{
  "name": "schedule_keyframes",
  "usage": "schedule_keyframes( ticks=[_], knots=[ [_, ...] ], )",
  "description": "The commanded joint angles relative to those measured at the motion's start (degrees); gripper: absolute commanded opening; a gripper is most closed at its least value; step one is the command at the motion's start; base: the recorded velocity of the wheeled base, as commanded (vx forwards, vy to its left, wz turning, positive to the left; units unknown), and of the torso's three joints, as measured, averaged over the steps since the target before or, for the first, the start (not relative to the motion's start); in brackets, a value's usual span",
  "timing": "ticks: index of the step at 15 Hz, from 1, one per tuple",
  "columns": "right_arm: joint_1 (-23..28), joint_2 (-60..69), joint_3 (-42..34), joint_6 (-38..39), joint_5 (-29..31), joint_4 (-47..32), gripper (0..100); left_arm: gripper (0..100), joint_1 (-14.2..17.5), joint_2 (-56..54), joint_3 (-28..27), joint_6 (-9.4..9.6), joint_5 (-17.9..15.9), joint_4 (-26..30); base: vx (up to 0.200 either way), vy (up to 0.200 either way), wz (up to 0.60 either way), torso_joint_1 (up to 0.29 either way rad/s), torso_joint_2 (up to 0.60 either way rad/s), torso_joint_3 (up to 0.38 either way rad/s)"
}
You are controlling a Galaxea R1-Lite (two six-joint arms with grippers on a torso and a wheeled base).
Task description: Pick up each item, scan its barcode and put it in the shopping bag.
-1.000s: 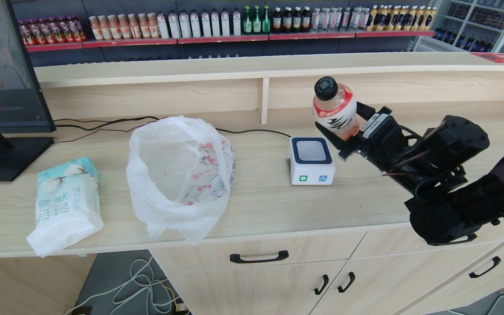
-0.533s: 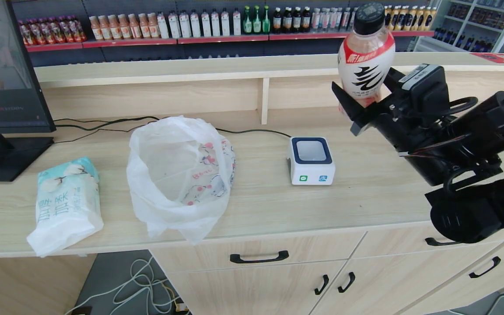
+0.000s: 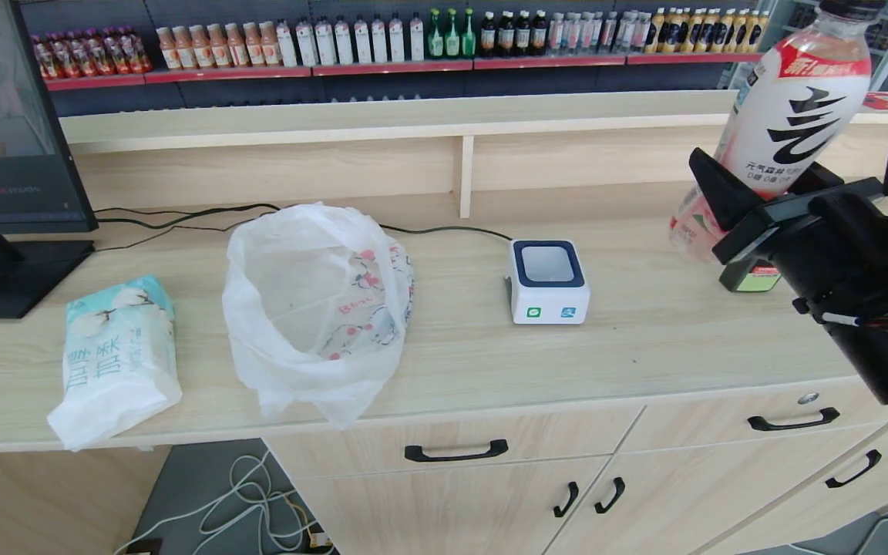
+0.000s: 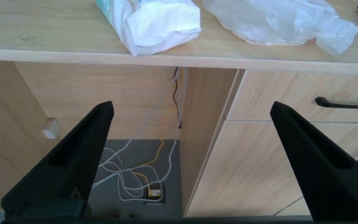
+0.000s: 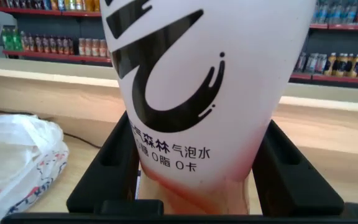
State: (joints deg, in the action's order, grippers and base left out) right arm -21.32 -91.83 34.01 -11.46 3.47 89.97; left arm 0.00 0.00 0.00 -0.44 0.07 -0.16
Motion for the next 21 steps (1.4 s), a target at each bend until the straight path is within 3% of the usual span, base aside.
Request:
schedule_keyframes(
  ticks=[1, 7, 10, 21],
  knots=[
    [-0.1, 2.7, -2.9, 4.6, 2.2, 0.0, 0, 100, 0.0, 0.0, 0.0, -0.09, 0.0, 0.0, -0.2, 0.0, 0.0, 0.007, 0.01, -0.002],
    [-0.7, 3.3, -2.8, 5.9, 2.2, 0.0, 0, 100, 0.0, 0.0, 0.0, 0.18, 0.0, 0.0, -0.2, 0.0, 0.0, -0.006, 0.0, 0.004],
    [-2.0, 3.2, -0.3, 6.2, 2.1, 0.0, 0, 100, 0.0, 0.0, 0.0, 0.18, 0.0, 0.0, 0.0, 0.0, 0.0, 0.0, 0.0, 0.0],
    [-2.5, 4.7, -3.0, 6.2, 2.1, 0.0, 0, 100, 0.0, 0.0, 0.0, 0.18, 0.0, 0.0, 0.0, 0.0, 0.55, 0.007, 0.0, 0.0]
  ],
)
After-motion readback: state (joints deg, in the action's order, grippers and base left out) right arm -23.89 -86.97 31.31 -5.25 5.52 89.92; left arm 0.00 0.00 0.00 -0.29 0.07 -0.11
